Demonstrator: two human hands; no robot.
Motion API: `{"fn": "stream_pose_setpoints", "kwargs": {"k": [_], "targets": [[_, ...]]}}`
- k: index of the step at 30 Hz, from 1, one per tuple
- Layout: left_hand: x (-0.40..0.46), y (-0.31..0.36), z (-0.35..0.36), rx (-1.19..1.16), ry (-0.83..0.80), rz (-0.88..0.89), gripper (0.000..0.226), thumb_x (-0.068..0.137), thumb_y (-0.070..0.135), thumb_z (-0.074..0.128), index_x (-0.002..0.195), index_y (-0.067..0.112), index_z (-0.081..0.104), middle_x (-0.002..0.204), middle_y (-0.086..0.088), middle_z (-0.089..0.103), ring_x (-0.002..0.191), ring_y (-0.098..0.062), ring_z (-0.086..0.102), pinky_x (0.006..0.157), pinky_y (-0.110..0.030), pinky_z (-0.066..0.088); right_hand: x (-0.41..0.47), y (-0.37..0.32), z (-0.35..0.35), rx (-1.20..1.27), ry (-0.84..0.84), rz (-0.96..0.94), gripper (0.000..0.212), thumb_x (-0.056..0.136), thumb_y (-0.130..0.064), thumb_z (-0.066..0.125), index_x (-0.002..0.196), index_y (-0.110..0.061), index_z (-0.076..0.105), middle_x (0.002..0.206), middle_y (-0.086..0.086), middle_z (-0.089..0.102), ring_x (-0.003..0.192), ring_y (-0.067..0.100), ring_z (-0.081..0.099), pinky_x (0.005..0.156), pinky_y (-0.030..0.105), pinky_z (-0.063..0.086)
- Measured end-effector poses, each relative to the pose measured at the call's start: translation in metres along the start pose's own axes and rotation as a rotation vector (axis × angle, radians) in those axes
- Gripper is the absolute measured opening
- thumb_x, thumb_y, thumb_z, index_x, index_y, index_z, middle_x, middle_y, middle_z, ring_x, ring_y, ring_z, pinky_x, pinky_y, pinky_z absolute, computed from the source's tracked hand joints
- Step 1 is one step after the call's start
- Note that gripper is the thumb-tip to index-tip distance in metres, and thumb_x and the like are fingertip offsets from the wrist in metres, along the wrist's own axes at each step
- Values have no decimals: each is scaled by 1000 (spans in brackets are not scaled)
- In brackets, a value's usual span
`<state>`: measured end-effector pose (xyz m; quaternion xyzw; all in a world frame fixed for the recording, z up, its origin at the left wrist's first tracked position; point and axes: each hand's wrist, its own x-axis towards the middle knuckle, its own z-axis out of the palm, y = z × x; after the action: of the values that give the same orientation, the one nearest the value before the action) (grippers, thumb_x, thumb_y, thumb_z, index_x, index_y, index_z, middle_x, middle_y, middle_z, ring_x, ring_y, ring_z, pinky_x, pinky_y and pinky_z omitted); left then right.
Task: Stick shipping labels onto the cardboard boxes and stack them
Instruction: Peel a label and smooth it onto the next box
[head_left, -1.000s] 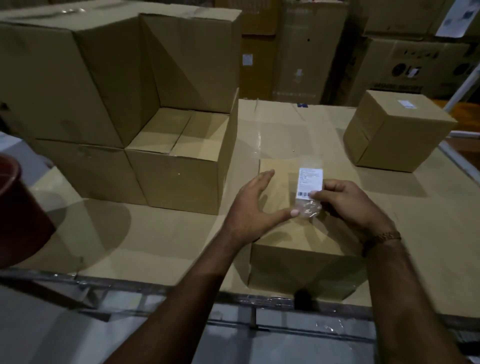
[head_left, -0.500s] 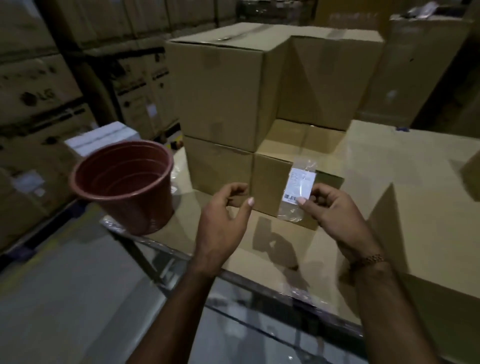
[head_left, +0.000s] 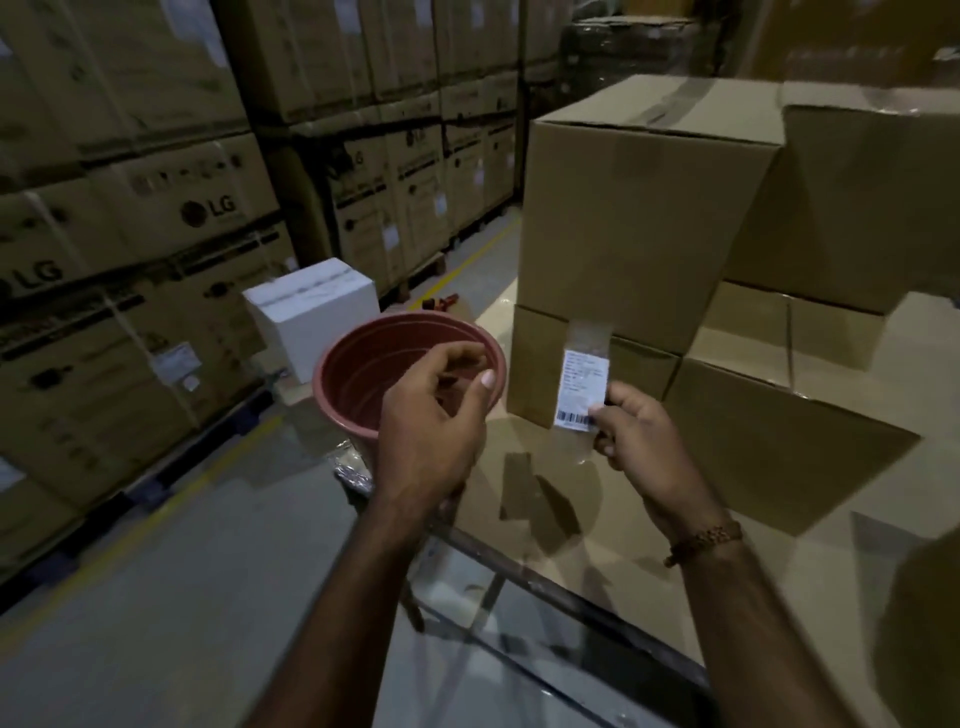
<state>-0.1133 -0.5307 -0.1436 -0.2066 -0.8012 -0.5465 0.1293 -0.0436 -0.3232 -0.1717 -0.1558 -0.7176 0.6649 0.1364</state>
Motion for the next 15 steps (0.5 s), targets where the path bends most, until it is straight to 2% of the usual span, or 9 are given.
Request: {"fn": "stream_pose_setpoints", "kwargs": {"k": [2, 4, 6, 9, 12, 15], "targets": [[14, -14, -9, 26, 23, -14, 23, 98, 28, 73, 121, 32, 71, 108, 25, 70, 103, 9, 65, 84, -13, 53, 13, -2, 17, -11, -25, -13, 32, 109, -5, 48, 111, -23, 73, 96, -8, 79, 65, -10, 65, 59, 7, 45], [28, -29, -15, 38, 60, -30, 25, 99, 29, 72, 124, 31, 71, 113, 19, 71, 104, 5, 66, 85, -19, 57, 28, -4, 32, -29, -44, -28, 28, 107, -6, 53, 108, -22, 76, 103, -7, 81, 87, -4, 74, 76, 14, 54], [40, -42, -21, 60, 90, -51, 26, 99, 29, 72, 125, 29, 71, 116, 17, 72, 105, 1, 67, 86, -23, 60, 43, -2, 44, -70, -49, -67, 23, 106, -7, 59, 103, -19, 78, 104, -10, 81, 98, 3, 75, 80, 16, 56], [57, -59, -31, 84, 130, -90, 26, 99, 28, 73, 125, 29, 71, 116, 16, 72, 103, -1, 68, 86, -27, 61, 66, -2, 63, -135, -58, -118, 15, 103, -7, 65, 101, -13, 79, 100, -1, 81, 93, 12, 76, 77, 18, 59], [74, -76, -42, 112, 137, -115, 27, 100, 30, 72, 127, 29, 70, 116, 14, 72, 104, -3, 67, 81, -21, 55, 85, -5, 84, -150, -77, -121, 8, 99, -4, 71, 103, -6, 77, 91, 12, 79, 81, 15, 75, 73, 27, 62], [91, -95, -51, 163, 102, -132, 28, 100, 31, 71, 128, 31, 69, 115, 13, 71, 102, -4, 67, 79, -22, 54, 99, -2, 105, -200, -51, -96, 8, 95, -7, 78, 99, -13, 75, 83, 6, 79, 80, 24, 78, 70, 40, 66]]}}
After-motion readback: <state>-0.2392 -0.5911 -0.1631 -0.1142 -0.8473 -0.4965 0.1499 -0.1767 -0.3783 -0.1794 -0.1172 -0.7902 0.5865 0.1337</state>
